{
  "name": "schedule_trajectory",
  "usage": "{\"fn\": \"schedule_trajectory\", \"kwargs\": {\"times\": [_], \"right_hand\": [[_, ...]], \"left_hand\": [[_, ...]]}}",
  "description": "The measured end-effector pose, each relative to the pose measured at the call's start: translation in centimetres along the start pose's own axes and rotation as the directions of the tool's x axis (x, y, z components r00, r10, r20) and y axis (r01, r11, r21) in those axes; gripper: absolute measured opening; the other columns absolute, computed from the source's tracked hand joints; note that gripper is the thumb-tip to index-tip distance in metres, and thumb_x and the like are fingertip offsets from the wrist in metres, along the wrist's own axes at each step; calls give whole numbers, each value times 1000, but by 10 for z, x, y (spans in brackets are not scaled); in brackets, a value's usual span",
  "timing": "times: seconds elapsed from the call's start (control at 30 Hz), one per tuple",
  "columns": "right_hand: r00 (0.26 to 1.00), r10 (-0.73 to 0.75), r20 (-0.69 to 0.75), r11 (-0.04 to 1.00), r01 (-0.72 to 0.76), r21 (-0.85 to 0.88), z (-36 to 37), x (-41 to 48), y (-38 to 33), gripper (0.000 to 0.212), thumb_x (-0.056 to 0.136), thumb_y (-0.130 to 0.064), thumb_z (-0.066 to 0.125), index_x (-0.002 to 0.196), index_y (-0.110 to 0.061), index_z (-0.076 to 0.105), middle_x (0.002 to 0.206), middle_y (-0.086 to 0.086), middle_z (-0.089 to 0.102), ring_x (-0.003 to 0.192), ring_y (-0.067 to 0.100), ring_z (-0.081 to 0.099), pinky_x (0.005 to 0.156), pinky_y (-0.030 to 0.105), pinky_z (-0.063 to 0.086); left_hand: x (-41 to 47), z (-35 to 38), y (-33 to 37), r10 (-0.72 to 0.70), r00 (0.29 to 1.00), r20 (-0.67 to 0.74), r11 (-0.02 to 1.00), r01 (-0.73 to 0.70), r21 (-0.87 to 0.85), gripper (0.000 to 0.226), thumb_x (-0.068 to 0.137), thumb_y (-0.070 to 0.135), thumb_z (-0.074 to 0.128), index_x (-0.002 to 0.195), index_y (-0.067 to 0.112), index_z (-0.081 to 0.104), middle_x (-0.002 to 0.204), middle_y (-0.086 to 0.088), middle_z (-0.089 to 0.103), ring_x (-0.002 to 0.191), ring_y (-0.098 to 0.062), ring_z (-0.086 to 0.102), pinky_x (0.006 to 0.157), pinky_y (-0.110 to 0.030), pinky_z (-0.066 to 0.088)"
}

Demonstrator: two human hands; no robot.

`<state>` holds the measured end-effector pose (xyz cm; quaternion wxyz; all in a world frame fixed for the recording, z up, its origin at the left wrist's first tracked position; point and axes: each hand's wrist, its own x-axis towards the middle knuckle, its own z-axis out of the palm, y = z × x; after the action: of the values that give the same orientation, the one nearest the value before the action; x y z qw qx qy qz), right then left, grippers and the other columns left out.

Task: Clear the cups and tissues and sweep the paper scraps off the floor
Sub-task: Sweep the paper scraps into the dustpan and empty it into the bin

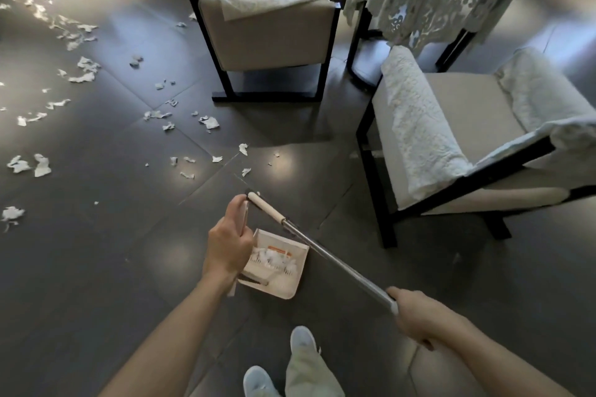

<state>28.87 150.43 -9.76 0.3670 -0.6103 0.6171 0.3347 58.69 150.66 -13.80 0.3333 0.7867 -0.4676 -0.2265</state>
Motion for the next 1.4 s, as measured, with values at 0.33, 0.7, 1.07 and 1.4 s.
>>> {"fn": "schedule_trajectory", "kwargs": {"times": [0.33, 0.7, 1.07, 1.4], "right_hand": [[984, 86, -156, 989, -65, 135, 6, 36, -46, 68, 86, -8, 41, 149, -29, 22, 107, 6, 54, 65, 17, 52, 37, 21, 40], [998, 57, -35, 998, -57, -19, 18, 76, -83, 68, 86, -10, 45, 149, -20, 24, 133, 10, 54, 113, 26, 58, 80, 29, 48], [983, -173, 63, 985, 174, -1, -31, 57, -106, 62, 79, -9, 46, 138, -29, 40, 127, 4, 60, 103, 24, 62, 85, 30, 50], [971, -162, -177, 986, 167, 12, -160, 136, -172, 53, 89, -8, 42, 141, -20, 38, 114, 11, 56, 87, 25, 58, 56, 28, 47]], "left_hand": [[-23, -47, -8, 117, 993, 32, 993, -117, 6, 56, 79, -8, 55, 128, 18, 53, 90, -11, 67, 75, -30, 61, 70, -29, 42], [-6, -44, -23, 45, 999, -3, 999, -45, 15, 56, 80, -6, 54, 131, 18, 51, 97, -15, 67, 86, -35, 62, 73, -31, 42], [51, -63, -46, -88, 991, -97, 991, 97, 91, 57, 78, -3, 57, 126, 27, 54, 89, -16, 68, 78, -36, 64, 68, -34, 42], [111, -63, -32, -157, 981, -116, 987, 161, 27, 59, 77, -2, 57, 127, 28, 53, 89, -13, 68, 80, -35, 64, 69, -34, 45]]}}
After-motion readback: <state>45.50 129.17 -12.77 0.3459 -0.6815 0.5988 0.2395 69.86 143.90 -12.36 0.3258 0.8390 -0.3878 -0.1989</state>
